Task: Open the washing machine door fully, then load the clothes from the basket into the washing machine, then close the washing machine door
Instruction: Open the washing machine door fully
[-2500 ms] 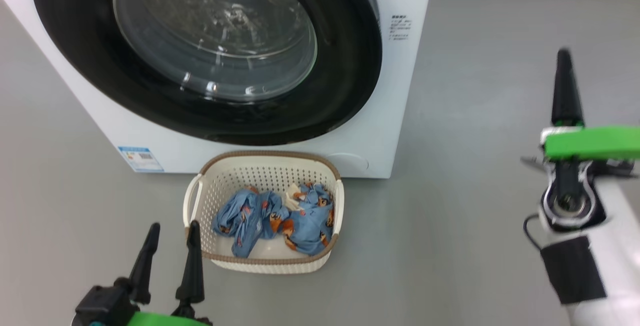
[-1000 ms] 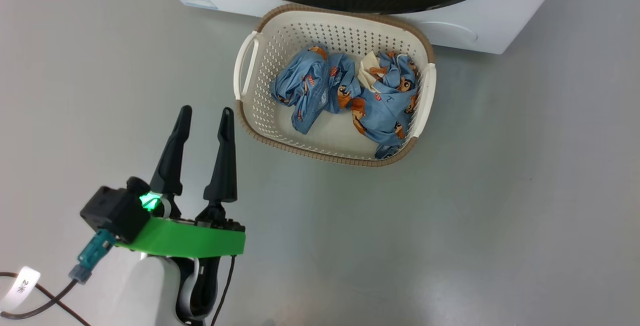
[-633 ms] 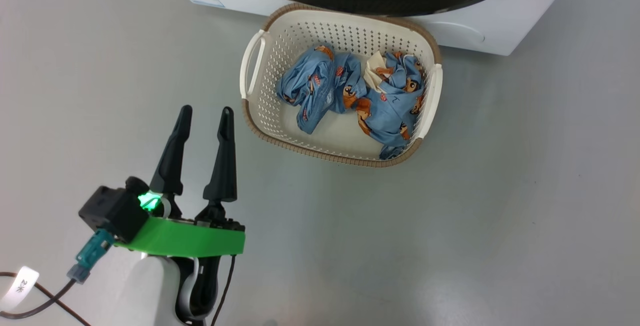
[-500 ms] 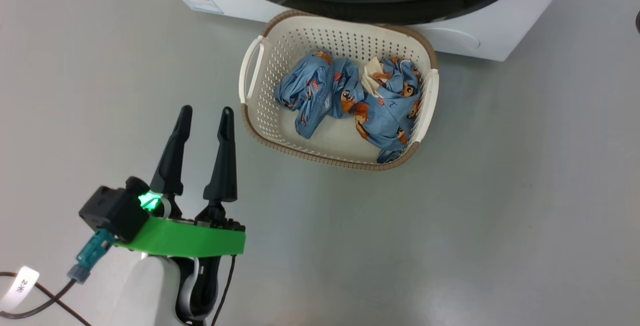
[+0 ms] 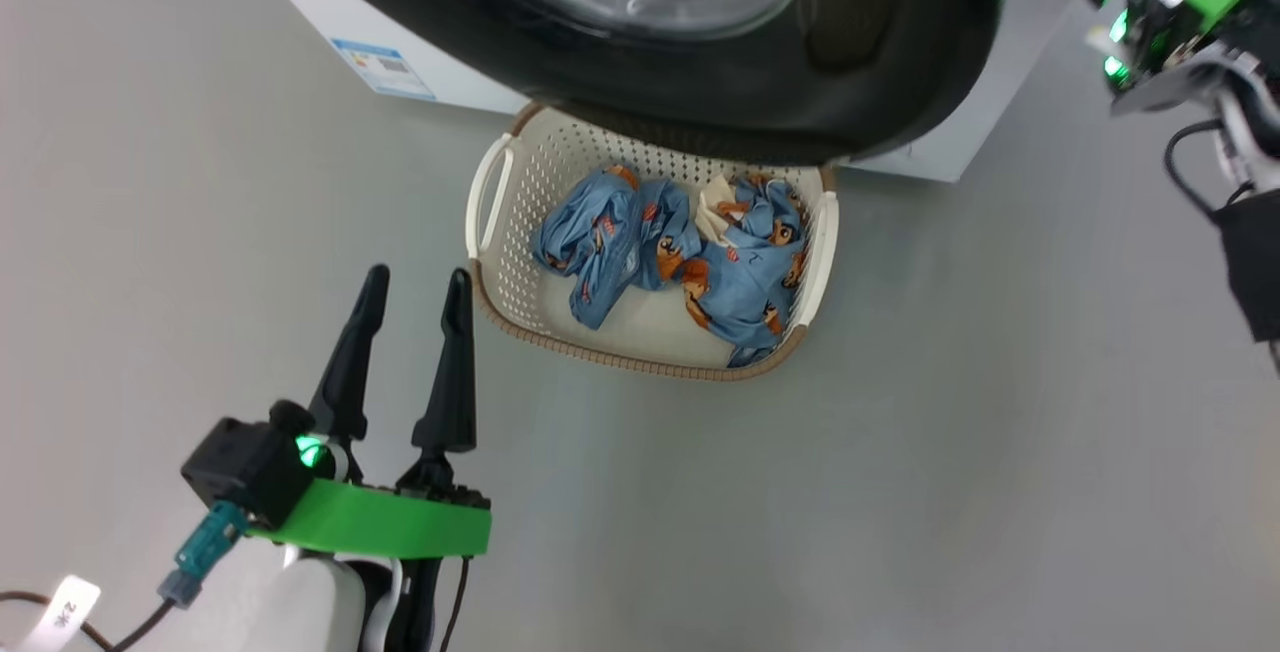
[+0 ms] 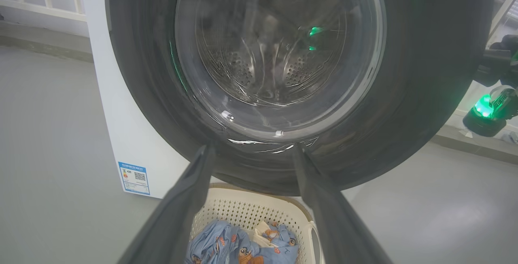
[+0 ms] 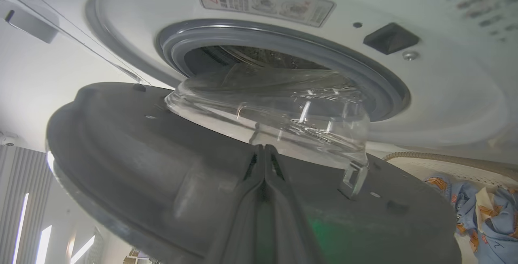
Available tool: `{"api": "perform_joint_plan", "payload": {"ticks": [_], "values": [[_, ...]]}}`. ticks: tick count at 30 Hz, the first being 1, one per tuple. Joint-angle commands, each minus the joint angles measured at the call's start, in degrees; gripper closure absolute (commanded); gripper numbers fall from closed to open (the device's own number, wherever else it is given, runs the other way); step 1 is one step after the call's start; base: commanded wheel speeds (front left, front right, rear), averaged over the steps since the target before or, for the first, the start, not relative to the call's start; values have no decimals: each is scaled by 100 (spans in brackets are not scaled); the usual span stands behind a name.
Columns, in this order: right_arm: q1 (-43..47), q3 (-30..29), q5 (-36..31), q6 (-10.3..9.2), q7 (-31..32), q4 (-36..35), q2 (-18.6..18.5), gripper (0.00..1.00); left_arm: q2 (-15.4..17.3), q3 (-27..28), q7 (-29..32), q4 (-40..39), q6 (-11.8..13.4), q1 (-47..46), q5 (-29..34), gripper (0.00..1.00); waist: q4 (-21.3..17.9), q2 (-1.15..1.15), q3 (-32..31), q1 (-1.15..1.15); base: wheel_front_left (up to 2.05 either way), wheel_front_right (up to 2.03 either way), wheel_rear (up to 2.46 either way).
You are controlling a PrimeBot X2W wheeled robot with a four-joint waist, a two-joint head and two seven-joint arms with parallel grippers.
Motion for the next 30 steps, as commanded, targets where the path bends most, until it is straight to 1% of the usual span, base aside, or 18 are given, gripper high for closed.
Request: {"api": "perform_joint_plan", "payload": {"ticks": [1, 17, 30], "values": [[172, 109, -67, 34, 113, -235, 216, 100, 92, 212, -36, -88, 3, 114, 99, 0, -94, 0, -169, 0, 0, 0, 0], [860, 455, -73, 34, 548, -473, 499, 100, 137, 281, -36, -58, 3, 441, 242, 0, -168, 0, -664, 0, 0, 0, 0], [1490, 743, -54, 34, 885, -874, 798, 100, 239, 312, -36, -47, 3, 672, 330, 0, -142, 0, -1000, 0, 0, 0, 0]]}}
